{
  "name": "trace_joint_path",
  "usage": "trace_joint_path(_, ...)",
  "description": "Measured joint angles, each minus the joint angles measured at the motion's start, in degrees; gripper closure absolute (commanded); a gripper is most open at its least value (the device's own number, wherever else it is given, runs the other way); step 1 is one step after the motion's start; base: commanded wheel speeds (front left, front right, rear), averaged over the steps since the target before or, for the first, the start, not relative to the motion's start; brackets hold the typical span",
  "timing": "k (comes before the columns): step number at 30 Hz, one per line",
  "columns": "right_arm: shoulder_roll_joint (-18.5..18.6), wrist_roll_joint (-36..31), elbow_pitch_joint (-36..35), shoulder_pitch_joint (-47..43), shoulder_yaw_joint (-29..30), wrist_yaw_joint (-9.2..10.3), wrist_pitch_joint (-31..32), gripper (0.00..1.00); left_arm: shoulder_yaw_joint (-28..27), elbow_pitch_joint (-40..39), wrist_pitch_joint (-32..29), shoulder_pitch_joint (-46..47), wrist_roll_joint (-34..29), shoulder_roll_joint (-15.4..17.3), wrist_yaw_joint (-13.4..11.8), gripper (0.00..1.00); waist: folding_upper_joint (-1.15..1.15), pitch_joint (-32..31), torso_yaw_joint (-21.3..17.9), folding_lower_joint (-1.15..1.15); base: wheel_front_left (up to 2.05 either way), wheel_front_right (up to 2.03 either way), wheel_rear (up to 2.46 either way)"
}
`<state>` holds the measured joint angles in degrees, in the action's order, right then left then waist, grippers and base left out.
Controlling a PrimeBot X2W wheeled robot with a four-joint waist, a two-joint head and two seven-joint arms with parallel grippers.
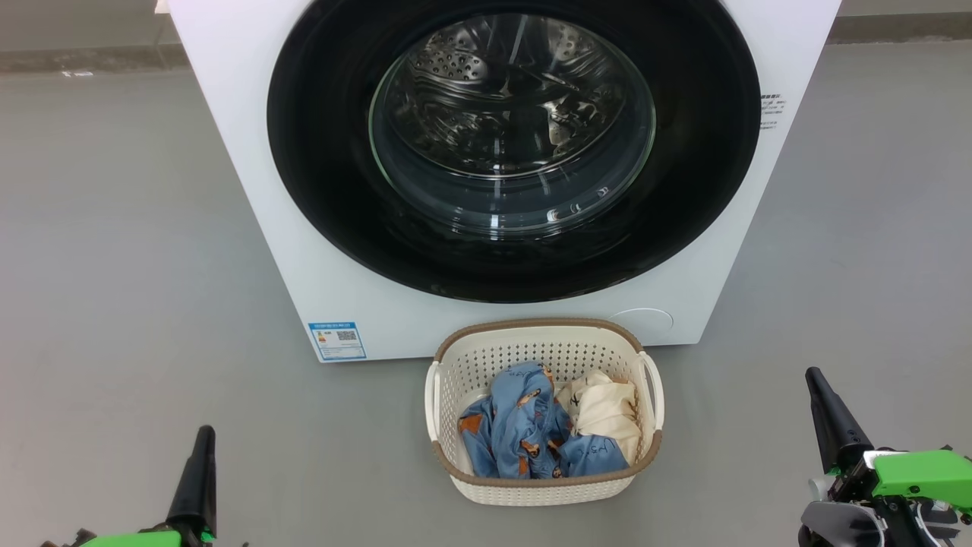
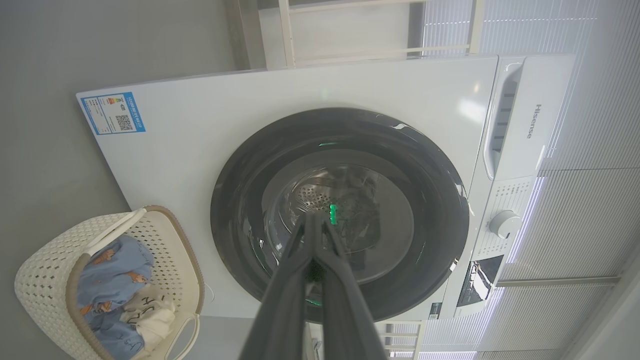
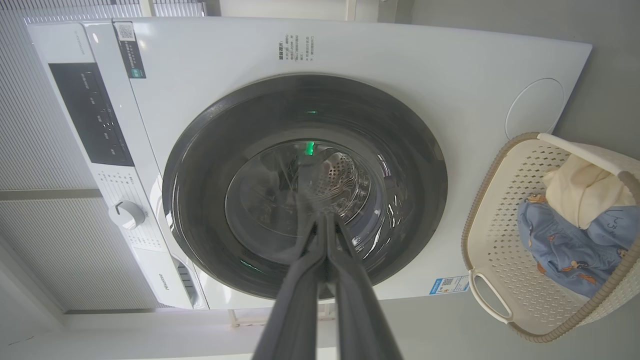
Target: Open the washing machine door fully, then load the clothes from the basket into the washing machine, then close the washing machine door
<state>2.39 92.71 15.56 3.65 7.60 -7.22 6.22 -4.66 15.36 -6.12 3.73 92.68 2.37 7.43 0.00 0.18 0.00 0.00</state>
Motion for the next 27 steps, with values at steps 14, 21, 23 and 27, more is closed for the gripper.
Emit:
trace_joint_path(14, -1.18, -0.01, 2.96, -2.84, -0.74, 0.07, -0.80, 0.00, 0.82, 2.21, 1.18, -2.73, -0.05, -0.97, -0.01, 0.00, 0.00, -0.05, 0.06, 0.08, 0.00, 0.00, 0.00)
trace_joint_path(21, -0.88, -1.16, 2.80, -2.73, -1.86, 0.07, -2.25, 0.00, 1.66, 1.34, 2.22, -2.73, -2.13, -0.38, -0.01, 0.00, 0.00, 0.17, 0.13, 0.01, 0.00, 0.00, 0.00)
trace_joint_path(23, -0.57, -2.12, 2.77, -2.71, -2.15, 0.07, -2.55, 0.00, 1.88, 1.13, 2.69, -2.73, -2.88, -0.15, -0.01, 0.00, 0.00, 0.19, 0.14, 0.01, 0.00, 0.00, 0.00)
trace_joint_path(27, -0.05, -3.93, 2.77, -2.66, -3.05, 0.07, -3.33, 0.00, 2.20, 0.80, 3.21, -2.72, -4.78, 0.23, -0.01, 0.00, 0.00, 0.25, 0.16, 0.01, 0.00, 0.00, 0.00)
